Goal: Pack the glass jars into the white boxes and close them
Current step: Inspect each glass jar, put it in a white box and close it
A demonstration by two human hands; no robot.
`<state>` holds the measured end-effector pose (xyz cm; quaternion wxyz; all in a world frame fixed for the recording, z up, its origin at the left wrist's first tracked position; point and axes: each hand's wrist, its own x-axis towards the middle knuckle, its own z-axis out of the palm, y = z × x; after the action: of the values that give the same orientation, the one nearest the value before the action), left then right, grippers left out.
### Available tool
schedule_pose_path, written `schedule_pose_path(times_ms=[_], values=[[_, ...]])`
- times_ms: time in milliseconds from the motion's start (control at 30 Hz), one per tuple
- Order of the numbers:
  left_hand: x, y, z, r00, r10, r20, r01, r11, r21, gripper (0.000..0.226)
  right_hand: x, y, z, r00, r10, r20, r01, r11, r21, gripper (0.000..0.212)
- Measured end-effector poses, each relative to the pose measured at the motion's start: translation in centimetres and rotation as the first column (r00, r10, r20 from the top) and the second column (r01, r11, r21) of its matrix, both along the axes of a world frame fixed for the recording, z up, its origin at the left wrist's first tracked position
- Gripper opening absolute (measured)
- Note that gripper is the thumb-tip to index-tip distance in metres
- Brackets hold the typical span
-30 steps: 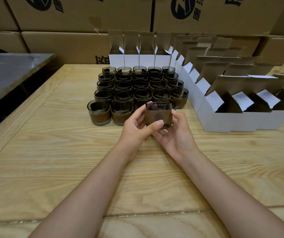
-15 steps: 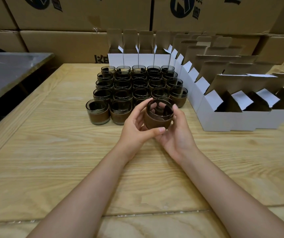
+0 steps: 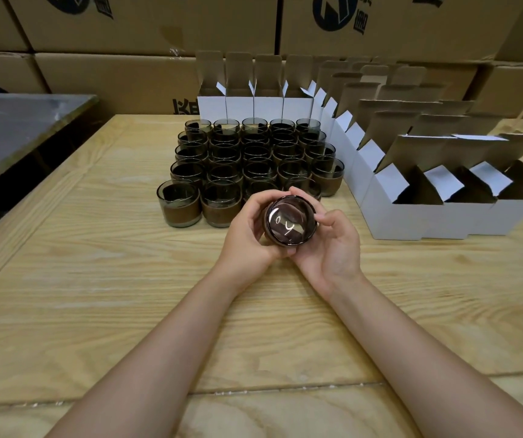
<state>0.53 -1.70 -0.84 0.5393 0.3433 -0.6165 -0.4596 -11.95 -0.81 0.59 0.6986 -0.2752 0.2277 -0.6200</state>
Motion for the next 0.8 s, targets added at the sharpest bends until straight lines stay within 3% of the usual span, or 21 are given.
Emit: schedule_pose_path(times_ms=[467, 800], values=[[0.02, 0.08, 0.03, 0.991, 0.06, 0.121, -0.051, 0.995, -0.082, 0.082, 0.04, -0.01, 0.14, 0.998, -0.031, -0.053, 0.033, 0.999, 0.034, 0.04], [0.14, -0.02, 0.08, 0.994, 0.056, 0.095, -0.055, 0.998, -0.014, 0.081, -0.18, -0.05, -0.11, 0.982, -0.078, -0.175, 0.1, 0.987, 0.125, 0.035]])
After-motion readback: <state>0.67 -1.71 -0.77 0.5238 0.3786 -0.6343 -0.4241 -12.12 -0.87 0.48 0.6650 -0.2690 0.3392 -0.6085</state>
